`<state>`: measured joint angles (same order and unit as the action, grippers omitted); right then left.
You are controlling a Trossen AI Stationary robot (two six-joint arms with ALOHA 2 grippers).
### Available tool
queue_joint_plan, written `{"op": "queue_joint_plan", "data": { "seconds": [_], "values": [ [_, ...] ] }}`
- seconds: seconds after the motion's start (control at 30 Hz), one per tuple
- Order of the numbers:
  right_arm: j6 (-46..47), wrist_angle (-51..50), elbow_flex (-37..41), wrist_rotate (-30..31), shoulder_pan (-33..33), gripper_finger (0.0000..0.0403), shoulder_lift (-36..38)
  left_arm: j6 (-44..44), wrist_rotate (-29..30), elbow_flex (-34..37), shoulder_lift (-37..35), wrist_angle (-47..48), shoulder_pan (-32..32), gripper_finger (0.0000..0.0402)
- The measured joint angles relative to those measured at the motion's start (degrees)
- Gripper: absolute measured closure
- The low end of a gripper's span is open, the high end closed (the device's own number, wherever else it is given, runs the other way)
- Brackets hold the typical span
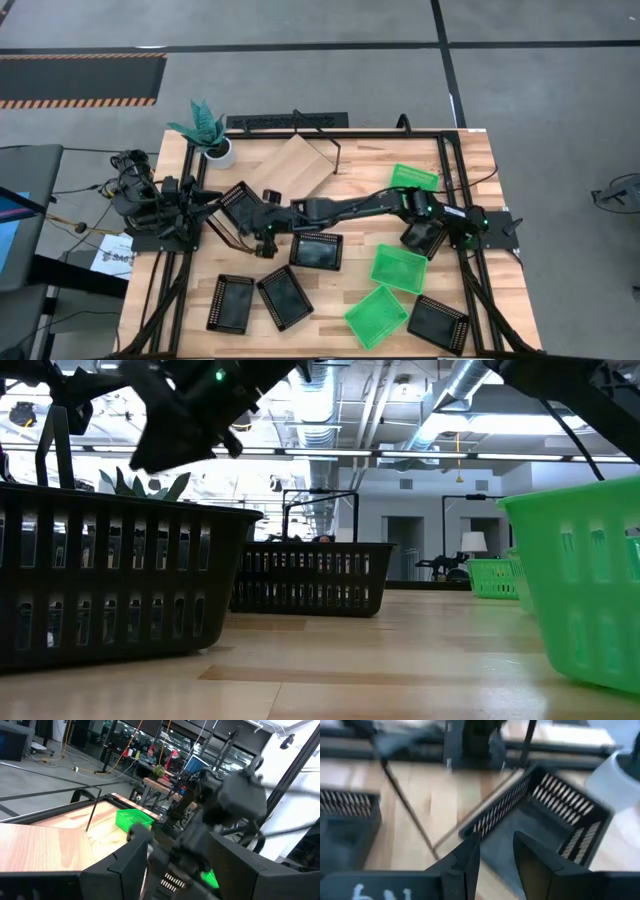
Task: Stack baskets on shelf by color
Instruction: Stack the black bin on the top of the black bin on the shelf
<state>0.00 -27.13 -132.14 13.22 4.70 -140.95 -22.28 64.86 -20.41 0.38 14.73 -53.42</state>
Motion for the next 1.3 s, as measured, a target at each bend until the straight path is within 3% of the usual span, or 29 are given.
{"op": "queue_joint_plan", "data": {
  "seconds": [0.13,0.5,0.6,0.8,0.97,1.13,1.3],
  "values": [
    [0.79,-3.32,1.11,0.15,0.36,0.0268,0.18,0.0,0.0,-0.02,0.0,-0.01,0.01,0.0207],
    [13.84,-47.69,-0.12,0.4,7.07,0.0262,3.52,0.14,-0.51,-0.01,-0.02,1.02,0.0,0.0207],
    [17.56,-54.49,0.47,1.45,10.31,0.0252,3.85,0.15,-0.55,-0.01,-0.01,1.39,-0.01,0.0207],
    [22.01,-59.47,0.72,2.91,16.11,0.023,4.27,0.17,-0.55,-0.01,-0.02,1.37,-0.01,0.0207],
    [21.73,-61.98,0.72,13.83,18.68,0.0216,4.18,0.15,-0.32,0.0,-0.02,1.33,-0.01,0.0207],
    [19.08,-62.91,0.74,14.0,15.54,0.0202,7.08,-0.69,-0.09,-0.01,-0.02,1.4,0.02,0.0207],
    [18.09,-62.7,4.96,10.02,13.08,0.0194,16.17,-0.68,-0.09,-0.01,-0.02,1.44,-0.01,0.0207]
  ]
}}
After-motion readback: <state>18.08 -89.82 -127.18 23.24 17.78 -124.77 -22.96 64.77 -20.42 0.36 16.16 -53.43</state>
